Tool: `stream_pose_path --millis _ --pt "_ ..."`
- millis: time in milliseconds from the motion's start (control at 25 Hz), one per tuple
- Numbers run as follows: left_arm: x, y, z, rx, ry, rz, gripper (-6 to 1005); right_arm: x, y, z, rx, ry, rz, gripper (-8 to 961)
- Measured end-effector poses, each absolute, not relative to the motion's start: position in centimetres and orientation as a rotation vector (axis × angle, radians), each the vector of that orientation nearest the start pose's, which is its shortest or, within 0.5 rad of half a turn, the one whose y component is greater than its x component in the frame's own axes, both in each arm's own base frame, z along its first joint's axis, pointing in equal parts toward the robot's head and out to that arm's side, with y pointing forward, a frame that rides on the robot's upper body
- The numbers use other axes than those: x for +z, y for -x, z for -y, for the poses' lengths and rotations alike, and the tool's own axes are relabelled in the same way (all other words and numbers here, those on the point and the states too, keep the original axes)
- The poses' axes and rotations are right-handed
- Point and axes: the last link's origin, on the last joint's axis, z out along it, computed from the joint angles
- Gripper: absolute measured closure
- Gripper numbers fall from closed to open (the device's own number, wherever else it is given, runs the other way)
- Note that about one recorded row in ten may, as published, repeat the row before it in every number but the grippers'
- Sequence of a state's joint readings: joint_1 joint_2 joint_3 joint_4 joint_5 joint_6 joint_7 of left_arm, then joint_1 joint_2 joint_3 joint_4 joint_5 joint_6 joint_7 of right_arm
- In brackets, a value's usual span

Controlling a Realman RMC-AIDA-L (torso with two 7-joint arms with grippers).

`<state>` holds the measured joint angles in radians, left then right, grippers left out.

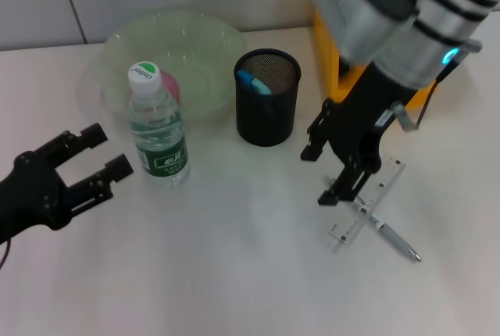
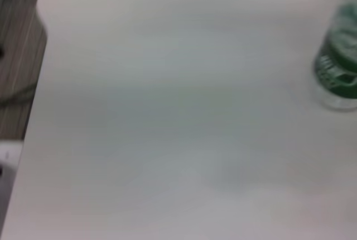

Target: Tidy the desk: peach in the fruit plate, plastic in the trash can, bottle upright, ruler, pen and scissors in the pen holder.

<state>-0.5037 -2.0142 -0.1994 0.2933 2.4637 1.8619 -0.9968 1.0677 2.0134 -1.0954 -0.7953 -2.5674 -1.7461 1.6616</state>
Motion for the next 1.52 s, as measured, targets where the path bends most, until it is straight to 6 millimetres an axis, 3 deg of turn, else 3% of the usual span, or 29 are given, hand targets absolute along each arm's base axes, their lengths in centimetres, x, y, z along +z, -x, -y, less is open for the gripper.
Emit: stream_pose_path --millis 280,560,1120,1520 --pt "1.8 29.7 -27.3 -1.214 2.382 0.604 230 -1.8 -13.2 -37.9 -0.76 3.185 0.387 232" --pt "2.0 29.7 -27.7 -1.223 2.319 0.606 231 -2.6 -14.1 -37.1 -0.89 3.151 0.566 241" --pt "0.9 29.8 -27.6 -1.154 2.413 0.633 232 -3.2 -15.1 -36.8 -0.963 3.129 0.772 258" --pt "-0.1 30.2 -27.5 -0.955 2.587 0.598 233 -3.6 -15.6 -36.7 -0.985 3.107 0.837 270"
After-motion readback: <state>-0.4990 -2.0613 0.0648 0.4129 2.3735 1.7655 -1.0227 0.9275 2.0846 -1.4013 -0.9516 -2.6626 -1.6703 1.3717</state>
